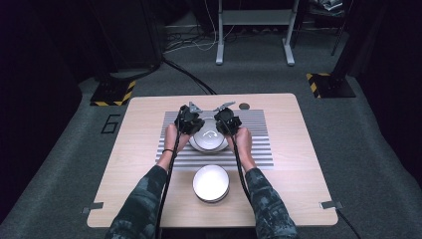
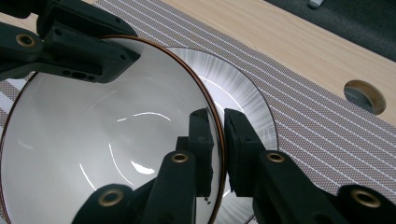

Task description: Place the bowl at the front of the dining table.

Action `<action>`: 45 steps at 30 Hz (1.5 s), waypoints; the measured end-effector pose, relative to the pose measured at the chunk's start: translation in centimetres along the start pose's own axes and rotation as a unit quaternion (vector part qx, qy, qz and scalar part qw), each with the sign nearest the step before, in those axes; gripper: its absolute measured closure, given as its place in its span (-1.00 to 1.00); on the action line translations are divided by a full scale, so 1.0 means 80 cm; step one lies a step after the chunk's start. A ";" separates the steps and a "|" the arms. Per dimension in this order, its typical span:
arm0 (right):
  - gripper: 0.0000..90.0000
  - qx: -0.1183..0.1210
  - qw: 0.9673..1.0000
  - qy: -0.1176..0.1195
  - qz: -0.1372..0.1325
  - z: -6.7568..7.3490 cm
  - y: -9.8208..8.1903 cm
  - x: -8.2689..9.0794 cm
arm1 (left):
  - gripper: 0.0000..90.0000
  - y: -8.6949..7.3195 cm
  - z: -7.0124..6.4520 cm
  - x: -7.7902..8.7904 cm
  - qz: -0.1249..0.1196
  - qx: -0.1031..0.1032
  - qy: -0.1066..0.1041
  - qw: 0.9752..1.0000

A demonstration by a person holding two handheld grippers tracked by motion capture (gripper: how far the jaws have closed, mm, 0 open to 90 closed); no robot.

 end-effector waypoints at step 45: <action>0.84 -0.030 0.999 -0.006 0.028 -0.006 -0.005 -0.035 | 0.71 -0.011 0.019 -0.034 0.024 0.041 0.020 0.999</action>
Point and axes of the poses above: each handheld gripper's, and its own axes: x roughly backward along the jaws, y roughly out of its top, z roughly to its left, the point moved 9 cm from there along -x, roughly forward along the jaws, and after that the axes turned 4 degrees about -z, right-handed, at the moved point
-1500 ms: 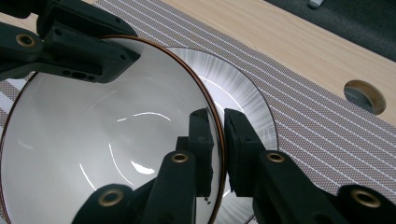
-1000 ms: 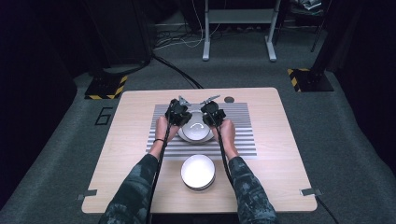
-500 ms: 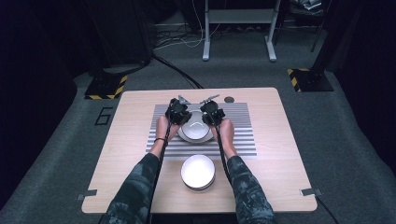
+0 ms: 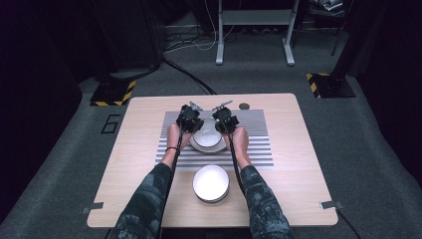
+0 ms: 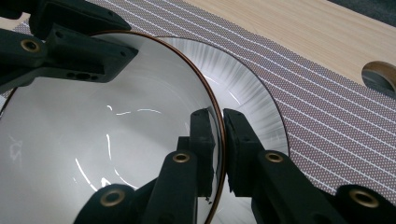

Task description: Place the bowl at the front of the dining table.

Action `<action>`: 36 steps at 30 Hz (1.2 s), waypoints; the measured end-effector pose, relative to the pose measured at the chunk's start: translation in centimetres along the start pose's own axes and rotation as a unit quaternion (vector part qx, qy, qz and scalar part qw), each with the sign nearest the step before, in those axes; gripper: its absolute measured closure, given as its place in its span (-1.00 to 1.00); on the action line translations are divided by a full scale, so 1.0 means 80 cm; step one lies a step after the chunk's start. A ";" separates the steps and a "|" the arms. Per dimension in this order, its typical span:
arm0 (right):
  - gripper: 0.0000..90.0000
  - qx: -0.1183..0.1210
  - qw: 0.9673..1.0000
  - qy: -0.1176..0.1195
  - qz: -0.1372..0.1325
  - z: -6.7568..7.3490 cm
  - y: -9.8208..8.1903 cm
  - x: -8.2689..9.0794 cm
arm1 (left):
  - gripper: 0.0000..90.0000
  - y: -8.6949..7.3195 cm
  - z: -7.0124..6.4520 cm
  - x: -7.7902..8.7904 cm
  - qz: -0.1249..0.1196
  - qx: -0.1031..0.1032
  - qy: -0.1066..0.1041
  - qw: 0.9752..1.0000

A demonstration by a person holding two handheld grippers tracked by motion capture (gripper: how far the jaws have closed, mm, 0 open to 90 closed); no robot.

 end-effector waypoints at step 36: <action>0.85 -0.069 0.997 0.014 0.024 -0.013 -0.004 -0.023 | 0.75 -0.007 0.019 -0.013 0.031 0.064 0.015 0.997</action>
Point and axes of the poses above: each handheld gripper's, and its own axes: x roughly backward along the jaws, y roughly out of its top, z roughly to its left, the point moved 9 cm from there along -x, roughly forward along the jaws, and after that the axes turned 4 degrees about -z, right-handed, at the moved point
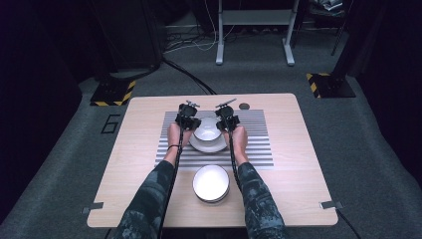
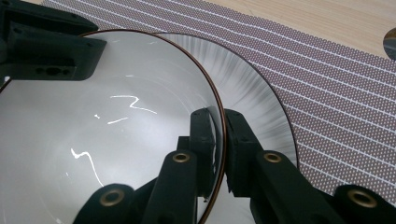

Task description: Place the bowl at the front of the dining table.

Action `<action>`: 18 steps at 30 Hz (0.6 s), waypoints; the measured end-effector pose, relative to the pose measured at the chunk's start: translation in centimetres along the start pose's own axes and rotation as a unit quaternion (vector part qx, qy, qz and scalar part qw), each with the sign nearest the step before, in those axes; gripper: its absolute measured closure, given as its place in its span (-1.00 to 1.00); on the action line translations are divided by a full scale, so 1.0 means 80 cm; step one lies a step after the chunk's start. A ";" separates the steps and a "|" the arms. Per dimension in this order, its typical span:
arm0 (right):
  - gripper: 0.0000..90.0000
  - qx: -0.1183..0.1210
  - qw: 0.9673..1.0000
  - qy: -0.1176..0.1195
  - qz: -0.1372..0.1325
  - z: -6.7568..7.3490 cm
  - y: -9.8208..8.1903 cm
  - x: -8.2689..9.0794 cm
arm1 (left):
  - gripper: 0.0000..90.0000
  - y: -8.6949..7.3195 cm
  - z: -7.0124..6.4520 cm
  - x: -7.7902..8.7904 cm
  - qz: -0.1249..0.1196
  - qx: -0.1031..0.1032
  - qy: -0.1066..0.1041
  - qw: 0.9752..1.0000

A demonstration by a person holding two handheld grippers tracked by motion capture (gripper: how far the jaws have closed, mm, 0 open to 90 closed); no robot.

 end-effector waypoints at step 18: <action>0.52 -0.009 1.000 0.004 0.003 -0.004 -0.001 0.007 | 0.19 -0.009 0.006 0.009 0.022 0.029 -0.032 0.999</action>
Point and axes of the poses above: each handheld gripper's, and its own axes: x roughly backward along the jaws, y roughly out of its top, z roughly to its left, the point moved 9 cm from there along -x, roughly forward along the jaws, and after that the axes turned 4 degrees about -z, right-handed, at the moved point
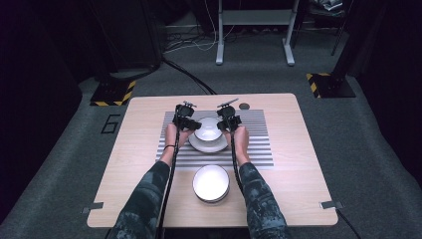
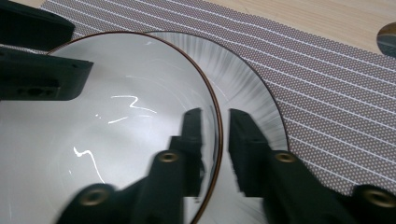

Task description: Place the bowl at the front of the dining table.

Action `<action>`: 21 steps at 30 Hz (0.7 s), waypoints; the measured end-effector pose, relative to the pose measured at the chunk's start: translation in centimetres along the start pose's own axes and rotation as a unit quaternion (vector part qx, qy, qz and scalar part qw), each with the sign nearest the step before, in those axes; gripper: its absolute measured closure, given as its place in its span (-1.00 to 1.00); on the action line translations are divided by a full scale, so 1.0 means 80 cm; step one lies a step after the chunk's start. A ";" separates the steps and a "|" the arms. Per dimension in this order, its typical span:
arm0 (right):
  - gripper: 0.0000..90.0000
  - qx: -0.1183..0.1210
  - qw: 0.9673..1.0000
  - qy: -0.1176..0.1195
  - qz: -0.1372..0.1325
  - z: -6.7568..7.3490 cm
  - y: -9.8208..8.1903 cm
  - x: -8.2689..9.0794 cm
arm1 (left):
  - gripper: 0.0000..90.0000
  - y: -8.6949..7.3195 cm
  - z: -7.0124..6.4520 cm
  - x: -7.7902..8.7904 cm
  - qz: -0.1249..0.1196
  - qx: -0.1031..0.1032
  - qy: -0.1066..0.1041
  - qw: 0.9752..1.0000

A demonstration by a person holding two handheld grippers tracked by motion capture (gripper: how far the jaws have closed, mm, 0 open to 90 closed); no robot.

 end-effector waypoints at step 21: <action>-0.92 0.041 0.997 0.043 -0.043 0.020 0.012 0.063 | -0.93 0.001 -0.013 0.056 -0.021 0.006 -0.034 0.999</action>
Point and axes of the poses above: each handheld gripper's, and its own axes: x roughly backward along the jaws, y roughly out of its top, z roughly to its left, the point moved 9 cm from there along -x, roughly forward along the jaws, and after that the axes turned 4 degrees about -z, right-handed, at the moved point
